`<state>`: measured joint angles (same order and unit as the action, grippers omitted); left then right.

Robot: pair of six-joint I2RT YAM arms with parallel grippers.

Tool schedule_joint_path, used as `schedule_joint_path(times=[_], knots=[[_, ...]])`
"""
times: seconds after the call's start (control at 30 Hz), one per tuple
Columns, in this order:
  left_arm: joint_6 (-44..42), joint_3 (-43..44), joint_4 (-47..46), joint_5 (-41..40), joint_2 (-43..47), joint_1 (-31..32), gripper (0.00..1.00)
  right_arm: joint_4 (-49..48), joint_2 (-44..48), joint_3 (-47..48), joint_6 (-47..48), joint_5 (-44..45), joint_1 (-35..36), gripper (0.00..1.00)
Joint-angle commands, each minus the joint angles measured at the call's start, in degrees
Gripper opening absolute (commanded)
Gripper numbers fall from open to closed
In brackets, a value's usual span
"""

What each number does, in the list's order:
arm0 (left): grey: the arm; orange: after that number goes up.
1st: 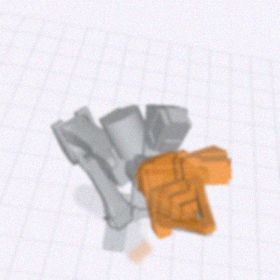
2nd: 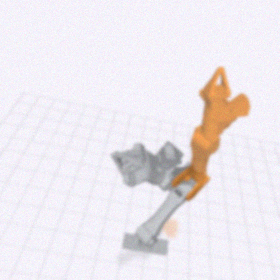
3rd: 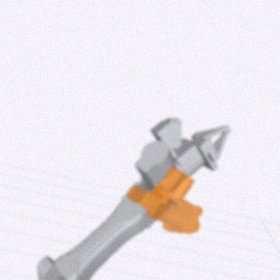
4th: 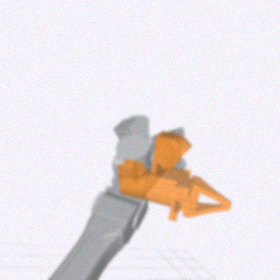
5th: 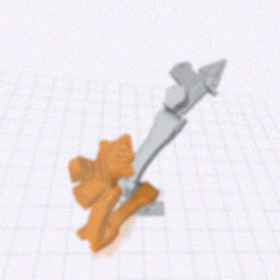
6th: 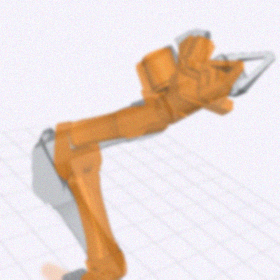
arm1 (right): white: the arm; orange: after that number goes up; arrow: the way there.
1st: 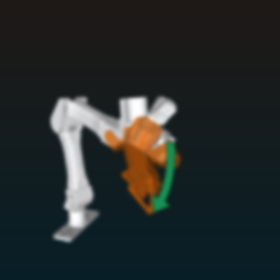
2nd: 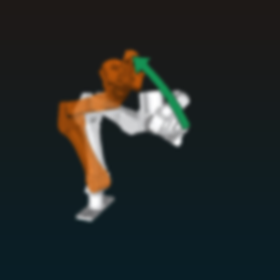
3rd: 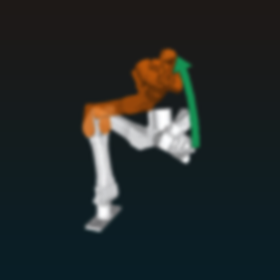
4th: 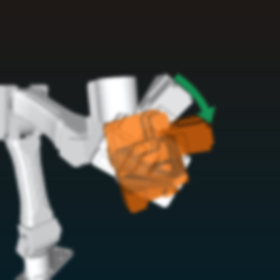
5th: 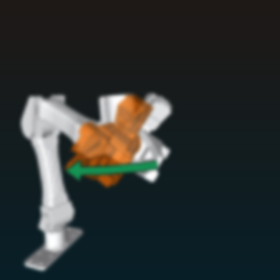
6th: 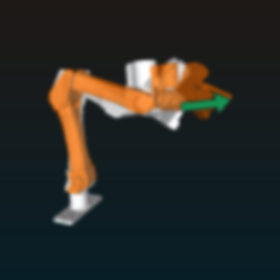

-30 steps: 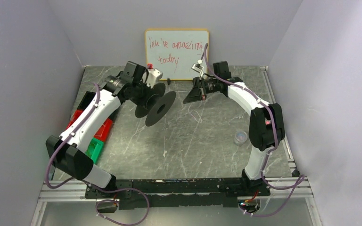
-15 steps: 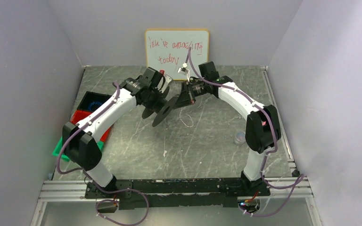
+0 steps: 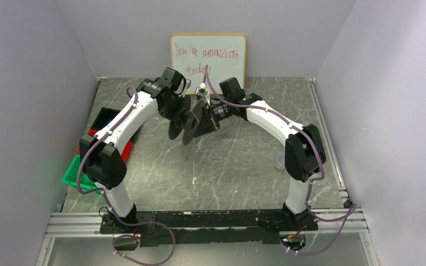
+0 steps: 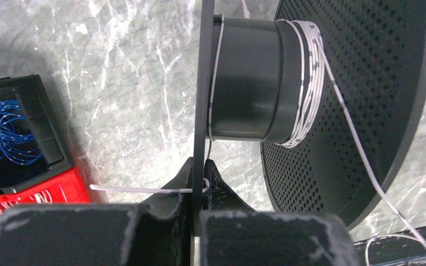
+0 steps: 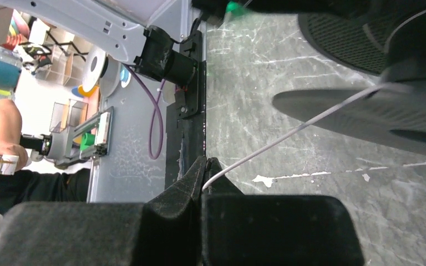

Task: Wrap the cables
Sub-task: Wrap the cable around the cable reel.

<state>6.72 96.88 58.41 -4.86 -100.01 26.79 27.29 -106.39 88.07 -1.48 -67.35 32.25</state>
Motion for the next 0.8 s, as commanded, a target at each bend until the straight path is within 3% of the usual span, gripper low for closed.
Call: schedule_joint_path(times=[0.0,0.33,0.77], knots=[[7.0,3.6,-3.4,-2.1,-1.4,-4.8,0.02,1.9,0.5,1.5,2.7,-5.2,2.8,0.0],[11.0,5.1,-3.2,4.8,-2.3,-10.4,0.02,3.9,-2.5,2.1,5.5,-4.0,6.0,0.0],[15.3,4.9,-7.8,24.7,1.2,-19.1,0.02,9.9,-6.3,3.9,11.5,0.1,9.1,0.0]])
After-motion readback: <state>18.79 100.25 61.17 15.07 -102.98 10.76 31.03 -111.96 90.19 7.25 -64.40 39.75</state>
